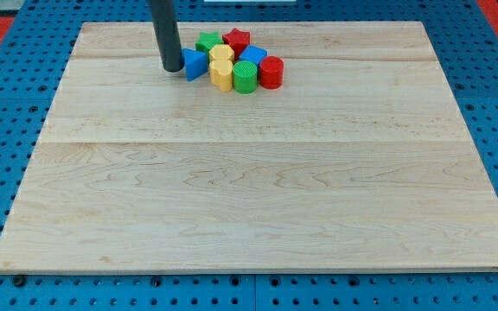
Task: Move your arm to the bottom side of the green circle
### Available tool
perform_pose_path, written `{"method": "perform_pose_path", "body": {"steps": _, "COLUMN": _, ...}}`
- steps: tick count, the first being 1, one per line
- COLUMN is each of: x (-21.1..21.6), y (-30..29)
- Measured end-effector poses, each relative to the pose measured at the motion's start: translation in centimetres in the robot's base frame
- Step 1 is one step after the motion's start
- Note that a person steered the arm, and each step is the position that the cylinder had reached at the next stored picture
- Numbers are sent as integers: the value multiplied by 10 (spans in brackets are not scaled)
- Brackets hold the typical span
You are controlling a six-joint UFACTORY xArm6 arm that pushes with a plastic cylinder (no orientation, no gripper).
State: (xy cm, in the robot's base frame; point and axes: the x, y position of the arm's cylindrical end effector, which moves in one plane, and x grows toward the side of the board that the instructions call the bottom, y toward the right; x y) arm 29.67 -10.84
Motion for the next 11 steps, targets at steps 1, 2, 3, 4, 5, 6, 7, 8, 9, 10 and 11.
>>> {"method": "perform_pose_path", "body": {"steps": 1, "x": 0, "y": 14}}
{"method": "perform_pose_path", "body": {"steps": 2, "x": 3, "y": 8}}
{"method": "perform_pose_path", "body": {"steps": 3, "x": 55, "y": 14}}
{"method": "perform_pose_path", "body": {"steps": 4, "x": 99, "y": 14}}
{"method": "perform_pose_path", "body": {"steps": 5, "x": 143, "y": 63}}
{"method": "perform_pose_path", "body": {"steps": 6, "x": 143, "y": 71}}
{"method": "perform_pose_path", "body": {"steps": 7, "x": 144, "y": 71}}
{"method": "perform_pose_path", "body": {"steps": 8, "x": 144, "y": 71}}
{"method": "perform_pose_path", "body": {"steps": 9, "x": 143, "y": 70}}
{"method": "perform_pose_path", "body": {"steps": 10, "x": 131, "y": 66}}
{"method": "perform_pose_path", "body": {"steps": 11, "x": 90, "y": 139}}
